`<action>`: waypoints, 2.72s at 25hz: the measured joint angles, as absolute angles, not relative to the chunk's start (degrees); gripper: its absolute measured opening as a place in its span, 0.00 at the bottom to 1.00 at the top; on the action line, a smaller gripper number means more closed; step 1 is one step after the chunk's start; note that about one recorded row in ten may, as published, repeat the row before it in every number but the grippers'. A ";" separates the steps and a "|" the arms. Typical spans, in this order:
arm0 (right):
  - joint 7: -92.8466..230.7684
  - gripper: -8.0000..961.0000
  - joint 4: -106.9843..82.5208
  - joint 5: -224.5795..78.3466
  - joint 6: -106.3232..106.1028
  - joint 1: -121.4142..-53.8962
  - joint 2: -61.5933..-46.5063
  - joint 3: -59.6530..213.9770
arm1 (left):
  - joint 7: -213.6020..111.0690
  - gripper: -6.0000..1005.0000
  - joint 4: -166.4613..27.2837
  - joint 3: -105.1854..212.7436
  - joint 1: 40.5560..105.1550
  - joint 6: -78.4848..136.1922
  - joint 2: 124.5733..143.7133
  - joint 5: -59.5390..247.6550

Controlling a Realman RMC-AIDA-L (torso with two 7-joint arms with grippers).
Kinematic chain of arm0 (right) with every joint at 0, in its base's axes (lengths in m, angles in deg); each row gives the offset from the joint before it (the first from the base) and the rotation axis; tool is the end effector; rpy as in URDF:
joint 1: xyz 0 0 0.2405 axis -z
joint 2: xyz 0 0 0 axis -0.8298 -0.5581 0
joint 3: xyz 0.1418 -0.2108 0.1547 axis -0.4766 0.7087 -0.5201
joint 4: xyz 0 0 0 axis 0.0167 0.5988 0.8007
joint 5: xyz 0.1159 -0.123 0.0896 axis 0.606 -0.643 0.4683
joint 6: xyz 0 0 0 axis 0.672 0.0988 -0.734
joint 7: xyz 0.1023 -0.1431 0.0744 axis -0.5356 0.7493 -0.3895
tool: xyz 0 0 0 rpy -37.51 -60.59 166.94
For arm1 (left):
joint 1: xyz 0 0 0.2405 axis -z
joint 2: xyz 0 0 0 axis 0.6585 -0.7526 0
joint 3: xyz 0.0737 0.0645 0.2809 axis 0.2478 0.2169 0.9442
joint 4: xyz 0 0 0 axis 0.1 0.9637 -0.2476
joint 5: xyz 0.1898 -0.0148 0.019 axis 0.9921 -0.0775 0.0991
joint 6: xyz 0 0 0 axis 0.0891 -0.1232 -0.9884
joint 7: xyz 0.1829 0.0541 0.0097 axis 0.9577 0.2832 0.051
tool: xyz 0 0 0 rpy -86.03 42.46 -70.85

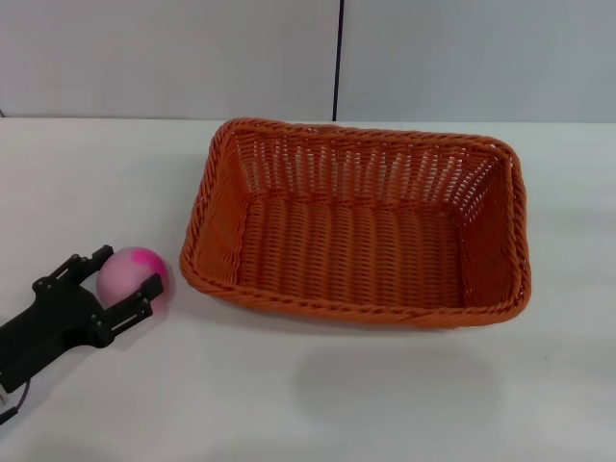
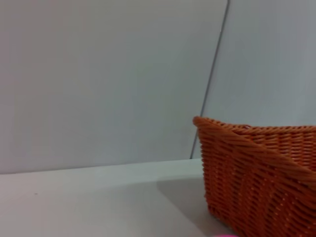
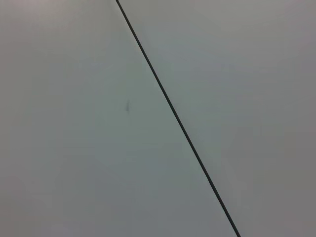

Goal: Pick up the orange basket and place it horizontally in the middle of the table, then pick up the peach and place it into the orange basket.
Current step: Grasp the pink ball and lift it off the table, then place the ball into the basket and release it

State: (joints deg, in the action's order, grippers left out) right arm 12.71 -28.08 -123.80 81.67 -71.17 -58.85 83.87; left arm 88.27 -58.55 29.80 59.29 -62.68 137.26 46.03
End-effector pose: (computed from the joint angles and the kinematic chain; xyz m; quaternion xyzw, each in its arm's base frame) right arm 0.3744 0.3102 0.1142 -0.5696 0.2646 0.5315 0.5684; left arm -0.3807 0.2714 -0.0663 -0.8443 -0.2930 -0.2710 0.3575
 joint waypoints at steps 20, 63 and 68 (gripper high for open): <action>12.71 0.39 -28.00 -123.80 81.58 -70.83 -58.92 83.87 | 91.97 0.39 -59.32 30.38 58.68 -63.77 137.26 45.63; 12.78 0.39 -25.17 -123.68 82.90 -71.27 -59.42 83.69 | 88.66 0.09 -74.75 9.86 66.86 -66.93 137.27 46.11; 12.79 0.39 -25.09 -123.66 82.90 -71.33 -59.37 83.69 | 88.56 0.07 -76.73 18.52 70.36 -65.08 137.35 46.13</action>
State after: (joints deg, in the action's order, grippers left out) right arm 12.79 -25.09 -123.66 82.90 -71.33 -59.37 83.69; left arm 88.56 -76.73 18.52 70.36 -65.08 137.35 46.13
